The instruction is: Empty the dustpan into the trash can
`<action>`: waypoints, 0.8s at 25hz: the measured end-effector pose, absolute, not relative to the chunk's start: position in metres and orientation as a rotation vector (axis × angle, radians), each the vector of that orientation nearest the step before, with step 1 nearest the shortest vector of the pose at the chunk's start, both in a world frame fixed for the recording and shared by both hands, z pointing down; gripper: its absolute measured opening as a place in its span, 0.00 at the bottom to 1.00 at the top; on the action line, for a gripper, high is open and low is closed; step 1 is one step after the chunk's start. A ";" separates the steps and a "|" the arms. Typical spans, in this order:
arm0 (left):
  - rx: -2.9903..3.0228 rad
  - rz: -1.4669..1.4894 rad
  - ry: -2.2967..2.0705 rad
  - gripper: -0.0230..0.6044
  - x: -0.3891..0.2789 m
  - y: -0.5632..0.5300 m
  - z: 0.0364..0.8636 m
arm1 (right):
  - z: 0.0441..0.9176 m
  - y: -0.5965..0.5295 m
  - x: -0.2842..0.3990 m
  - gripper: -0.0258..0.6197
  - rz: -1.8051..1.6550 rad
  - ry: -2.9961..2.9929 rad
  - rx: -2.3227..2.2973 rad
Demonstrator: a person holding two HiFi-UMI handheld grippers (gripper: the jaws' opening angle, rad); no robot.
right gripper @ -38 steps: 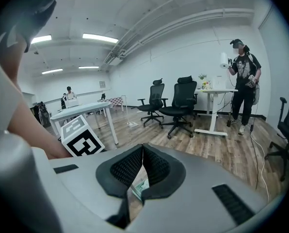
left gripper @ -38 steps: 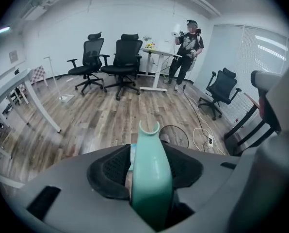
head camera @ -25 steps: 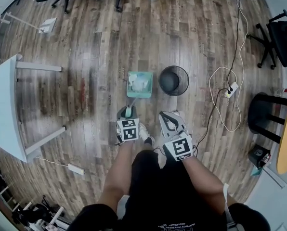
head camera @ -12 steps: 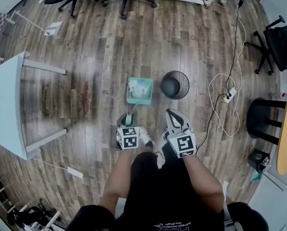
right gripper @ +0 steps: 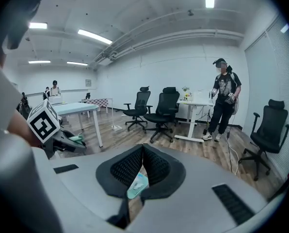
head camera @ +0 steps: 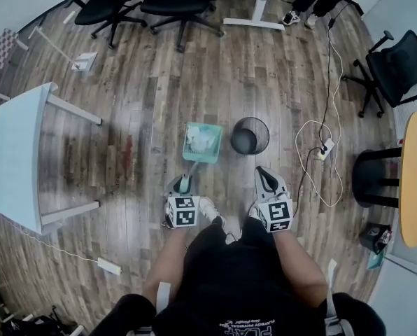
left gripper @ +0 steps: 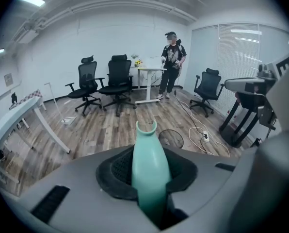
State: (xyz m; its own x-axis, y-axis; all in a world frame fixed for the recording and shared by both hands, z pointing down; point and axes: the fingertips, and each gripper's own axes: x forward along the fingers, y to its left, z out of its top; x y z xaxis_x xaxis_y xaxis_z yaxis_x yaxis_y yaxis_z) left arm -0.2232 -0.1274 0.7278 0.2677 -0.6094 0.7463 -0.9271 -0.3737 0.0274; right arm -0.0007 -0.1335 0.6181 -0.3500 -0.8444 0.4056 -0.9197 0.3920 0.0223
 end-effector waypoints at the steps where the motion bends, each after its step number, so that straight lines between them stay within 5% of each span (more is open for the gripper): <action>1: 2.090 0.912 -1.389 0.20 -0.222 -0.123 0.721 | 0.613 -0.131 0.005 0.08 0.291 -2.303 1.532; 20: 2.225 0.930 -1.598 0.20 -0.128 -0.025 0.618 | 0.553 -0.044 0.081 0.08 0.203 -2.500 1.474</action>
State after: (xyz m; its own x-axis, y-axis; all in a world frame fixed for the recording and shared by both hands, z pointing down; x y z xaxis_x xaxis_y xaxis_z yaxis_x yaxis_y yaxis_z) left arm -0.1282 -0.0253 0.6183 0.1954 -0.7578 0.6226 -0.9156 -0.3684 -0.1611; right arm 0.0808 -0.0442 0.5528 -0.4667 -0.8429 0.2677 -0.8750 0.4840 -0.0014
